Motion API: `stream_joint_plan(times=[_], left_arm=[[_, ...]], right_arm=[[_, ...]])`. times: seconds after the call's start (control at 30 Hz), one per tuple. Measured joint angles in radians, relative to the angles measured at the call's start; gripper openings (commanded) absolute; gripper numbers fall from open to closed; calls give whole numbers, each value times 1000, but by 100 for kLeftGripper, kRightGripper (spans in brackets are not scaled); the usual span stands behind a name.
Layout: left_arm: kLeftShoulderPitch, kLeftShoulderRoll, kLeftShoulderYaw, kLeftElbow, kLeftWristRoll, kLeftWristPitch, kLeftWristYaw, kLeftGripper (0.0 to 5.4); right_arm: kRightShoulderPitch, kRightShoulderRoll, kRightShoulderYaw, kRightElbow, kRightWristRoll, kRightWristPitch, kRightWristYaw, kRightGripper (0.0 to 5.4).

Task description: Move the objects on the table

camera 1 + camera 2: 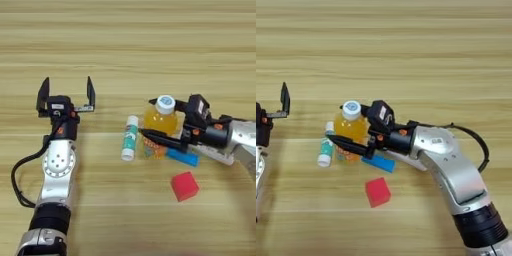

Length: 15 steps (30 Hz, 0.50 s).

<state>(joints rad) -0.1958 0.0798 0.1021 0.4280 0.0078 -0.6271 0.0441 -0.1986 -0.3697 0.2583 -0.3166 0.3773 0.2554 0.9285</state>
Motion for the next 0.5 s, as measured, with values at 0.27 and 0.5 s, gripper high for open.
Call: stream_joint_plan(times=[0.27,0.5], left_arm=[[0,-2,0,-5,0,0,0,540],[5,-10,-2,-27,0,1,0,540]], right_arm=[[-18,36,88,63,6,-75,106,354],[-33,71,132,151,0,-122,163,354]])
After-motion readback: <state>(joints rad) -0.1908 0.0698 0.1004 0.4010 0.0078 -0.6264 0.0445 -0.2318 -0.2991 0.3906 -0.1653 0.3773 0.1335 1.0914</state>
